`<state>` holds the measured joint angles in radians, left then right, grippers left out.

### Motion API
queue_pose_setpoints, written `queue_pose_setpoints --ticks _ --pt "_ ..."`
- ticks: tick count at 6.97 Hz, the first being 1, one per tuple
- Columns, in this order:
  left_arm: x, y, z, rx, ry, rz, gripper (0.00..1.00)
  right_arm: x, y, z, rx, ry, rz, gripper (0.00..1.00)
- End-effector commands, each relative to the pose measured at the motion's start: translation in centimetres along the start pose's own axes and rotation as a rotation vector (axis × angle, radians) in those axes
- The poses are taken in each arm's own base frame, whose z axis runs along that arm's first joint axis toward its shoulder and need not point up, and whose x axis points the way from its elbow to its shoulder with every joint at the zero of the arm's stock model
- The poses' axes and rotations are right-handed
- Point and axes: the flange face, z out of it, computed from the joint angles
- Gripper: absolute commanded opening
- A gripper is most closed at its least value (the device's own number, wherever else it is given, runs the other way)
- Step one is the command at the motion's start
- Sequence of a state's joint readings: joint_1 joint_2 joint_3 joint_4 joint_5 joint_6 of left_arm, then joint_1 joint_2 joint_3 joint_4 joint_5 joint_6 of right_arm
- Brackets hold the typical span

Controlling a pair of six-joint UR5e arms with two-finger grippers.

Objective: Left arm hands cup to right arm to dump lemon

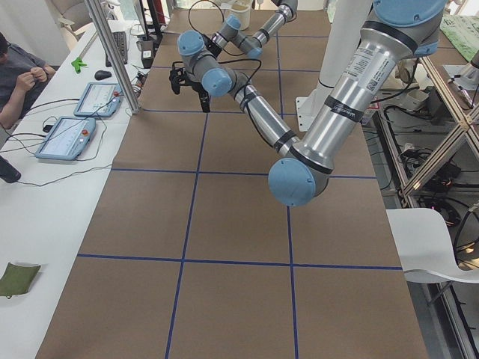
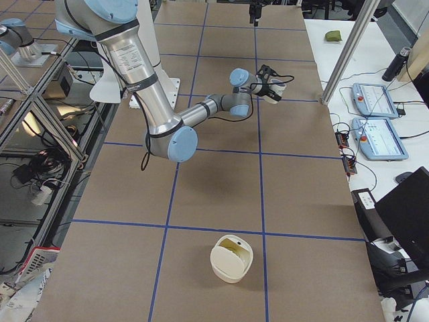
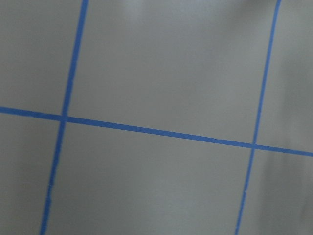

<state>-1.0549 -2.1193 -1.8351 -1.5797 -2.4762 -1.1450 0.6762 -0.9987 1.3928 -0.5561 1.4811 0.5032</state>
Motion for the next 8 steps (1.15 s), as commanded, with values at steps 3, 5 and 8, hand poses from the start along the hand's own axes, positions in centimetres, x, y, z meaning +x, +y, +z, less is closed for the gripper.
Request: queue_pose_setpoints --ticks 3,5,8 --pt "7.1 0.0 2.3 0.024 0.014 -0.152 1.00 -9.5 -3.2 1.5 0.061 0.171 -0.033 0.12" --pt "12.0 1.2 5.9 0.080 0.006 -0.222 1.00 -13.2 -4.7 2.0 0.027 0.259 -0.074 0.12" --pt "15.4 0.3 9.2 0.117 0.016 -0.256 1.00 -16.0 -3.9 1.7 0.044 0.292 -0.126 0.12"
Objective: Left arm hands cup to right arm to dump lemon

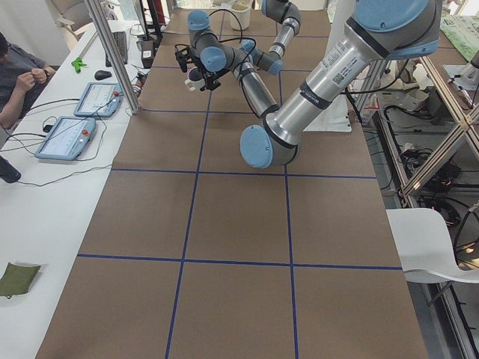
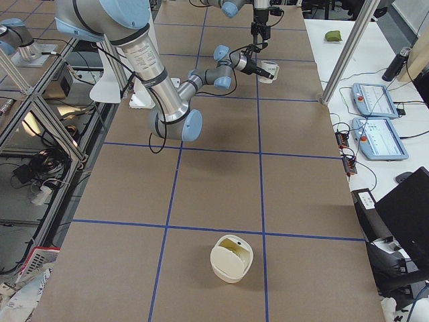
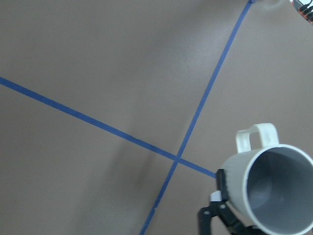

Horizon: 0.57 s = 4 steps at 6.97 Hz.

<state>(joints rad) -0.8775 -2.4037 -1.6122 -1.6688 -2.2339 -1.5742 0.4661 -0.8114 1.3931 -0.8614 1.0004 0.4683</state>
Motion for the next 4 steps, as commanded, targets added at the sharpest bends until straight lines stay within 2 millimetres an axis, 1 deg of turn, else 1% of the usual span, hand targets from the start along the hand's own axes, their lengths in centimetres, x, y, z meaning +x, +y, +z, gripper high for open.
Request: queue_pose_setpoints --ticks 1,2,4 --pt "0.6 -1.2 2.4 0.009 0.023 -0.017 1.00 -1.5 0.5 -0.8 0.018 0.024 -0.012 0.12" --pt "0.6 -1.3 2.8 0.006 0.027 -0.011 1.00 -2.2 0.7 -1.4 0.029 0.031 -0.013 0.12" --pt "0.6 -0.7 3.5 -0.004 0.020 -0.003 1.00 -2.5 0.7 -1.9 0.033 0.024 -0.006 0.12"
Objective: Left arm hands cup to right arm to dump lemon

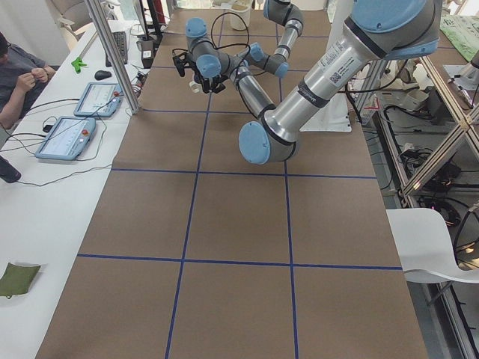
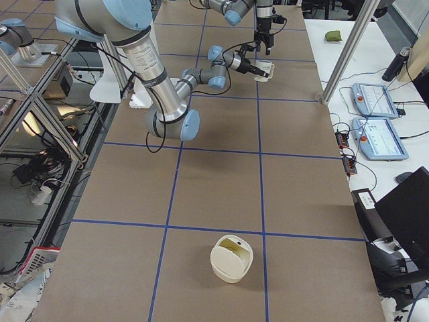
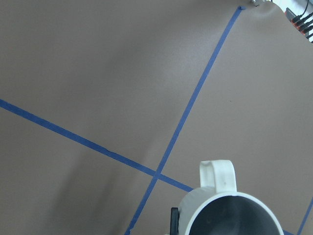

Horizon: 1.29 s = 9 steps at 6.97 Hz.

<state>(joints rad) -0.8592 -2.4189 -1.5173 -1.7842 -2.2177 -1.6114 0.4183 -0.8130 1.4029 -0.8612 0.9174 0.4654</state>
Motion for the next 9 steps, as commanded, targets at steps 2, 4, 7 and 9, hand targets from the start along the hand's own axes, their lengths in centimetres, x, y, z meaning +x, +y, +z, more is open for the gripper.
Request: queue_pose_setpoints --ticks 2,4,7,9 --pt "0.0 0.8 0.9 -0.013 -0.006 0.020 0.86 -0.3 0.1 -0.4 0.004 -0.005 0.003 0.13" --pt "0.2 1.6 1.4 -0.025 -0.005 0.084 0.40 -0.1 0.2 -0.3 0.003 -0.002 0.002 0.13" --pt "0.2 2.1 1.8 -0.033 -0.008 0.088 0.40 -0.1 0.1 -0.5 0.006 -0.004 0.004 0.13" --pt "0.3 2.3 1.8 -0.034 -0.006 0.091 0.40 -0.1 0.0 -0.4 0.006 -0.004 0.003 0.13"
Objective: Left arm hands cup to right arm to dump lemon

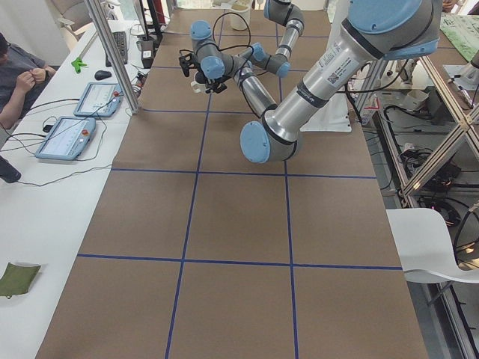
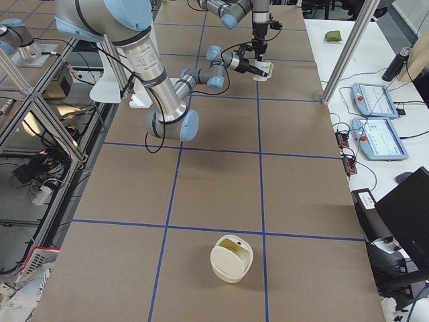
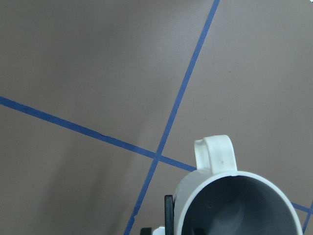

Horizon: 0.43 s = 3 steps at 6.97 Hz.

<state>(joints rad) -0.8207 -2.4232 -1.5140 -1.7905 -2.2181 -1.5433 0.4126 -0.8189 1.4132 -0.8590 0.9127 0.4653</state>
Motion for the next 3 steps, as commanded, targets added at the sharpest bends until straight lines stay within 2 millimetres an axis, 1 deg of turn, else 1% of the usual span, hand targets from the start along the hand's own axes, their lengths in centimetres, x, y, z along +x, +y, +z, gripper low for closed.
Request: queue_pose_setpoints --ticks 1,2,3 --pt "0.07 0.41 0.35 -0.007 -0.002 0.003 0.39 -0.02 -0.14 -0.05 0.002 -0.001 0.001 0.13" --pt "0.04 0.37 0.41 -0.007 -0.003 0.003 0.37 -0.12 -0.10 -0.10 0.001 -0.002 0.001 0.16" --pt "0.01 0.36 0.47 -0.010 -0.004 0.002 0.00 -0.10 -0.35 -0.11 0.004 -0.004 0.005 0.37"
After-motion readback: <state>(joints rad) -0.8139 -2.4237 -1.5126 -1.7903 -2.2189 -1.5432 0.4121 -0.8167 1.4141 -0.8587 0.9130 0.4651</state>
